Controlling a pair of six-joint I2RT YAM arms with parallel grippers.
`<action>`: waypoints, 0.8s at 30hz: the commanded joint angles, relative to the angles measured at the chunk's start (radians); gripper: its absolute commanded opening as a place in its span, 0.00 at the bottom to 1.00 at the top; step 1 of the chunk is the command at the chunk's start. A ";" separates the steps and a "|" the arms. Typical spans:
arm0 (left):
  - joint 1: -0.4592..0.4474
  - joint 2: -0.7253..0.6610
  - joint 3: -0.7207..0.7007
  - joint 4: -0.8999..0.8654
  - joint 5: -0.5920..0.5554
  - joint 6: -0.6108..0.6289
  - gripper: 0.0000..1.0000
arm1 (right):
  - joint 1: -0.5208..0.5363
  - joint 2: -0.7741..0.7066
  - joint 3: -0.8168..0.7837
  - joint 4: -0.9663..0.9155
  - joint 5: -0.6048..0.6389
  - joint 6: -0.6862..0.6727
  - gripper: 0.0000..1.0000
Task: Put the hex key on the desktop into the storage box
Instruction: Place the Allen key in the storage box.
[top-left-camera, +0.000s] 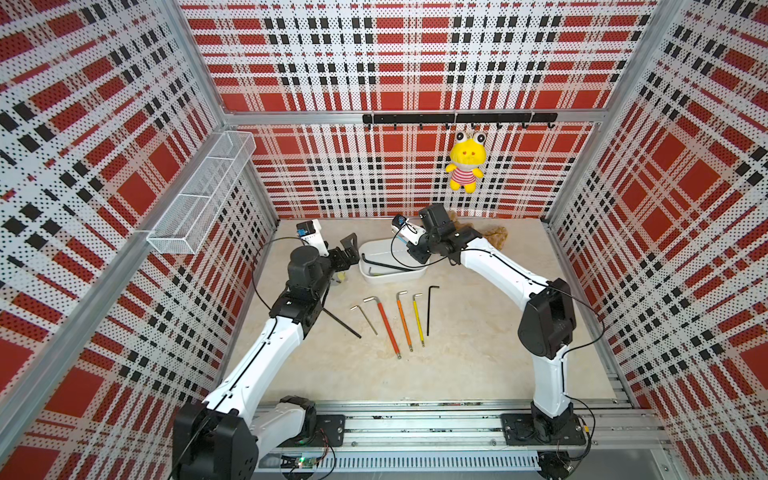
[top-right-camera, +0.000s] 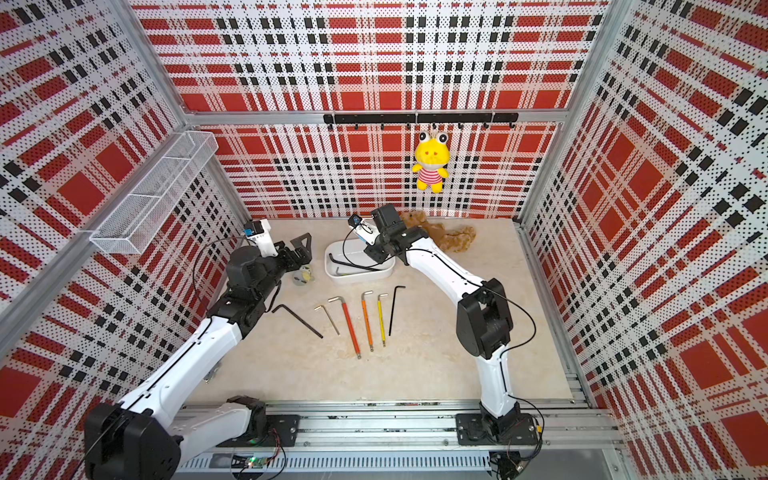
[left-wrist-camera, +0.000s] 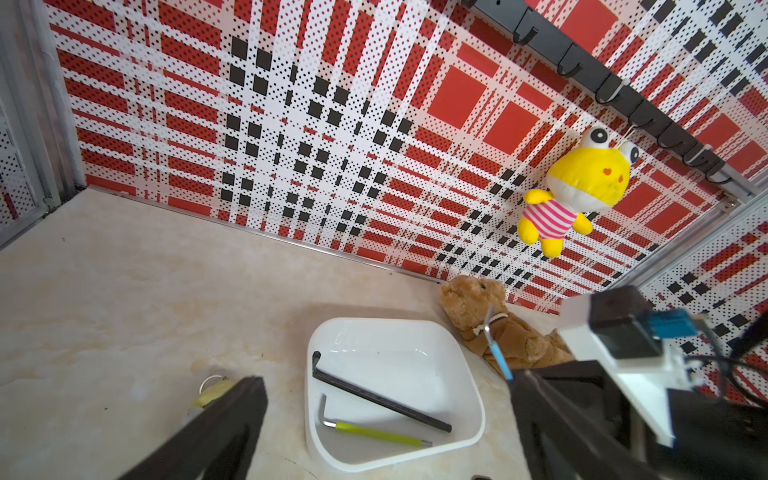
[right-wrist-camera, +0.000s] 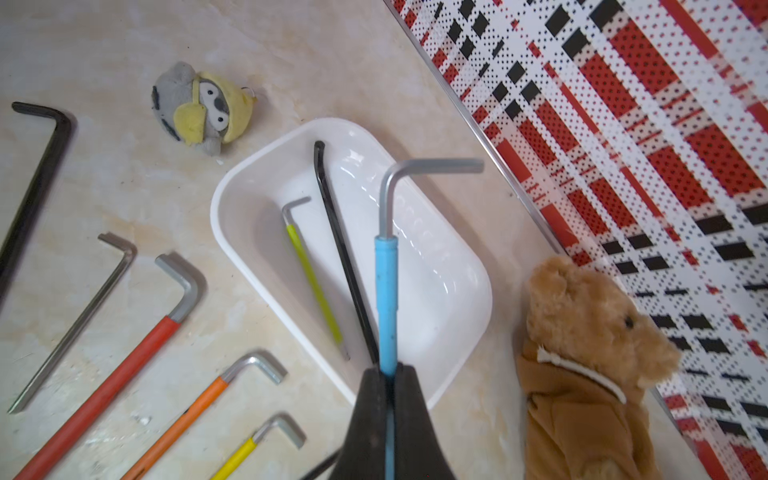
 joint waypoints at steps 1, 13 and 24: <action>0.007 -0.024 0.007 -0.004 -0.011 0.003 0.99 | 0.011 0.142 0.109 0.035 -0.052 -0.067 0.00; 0.007 -0.012 0.003 -0.010 -0.010 0.001 0.99 | 0.013 0.410 0.383 -0.046 -0.064 -0.061 0.00; 0.006 -0.004 0.007 -0.008 -0.017 0.006 0.99 | 0.023 0.477 0.390 -0.065 -0.088 -0.056 0.00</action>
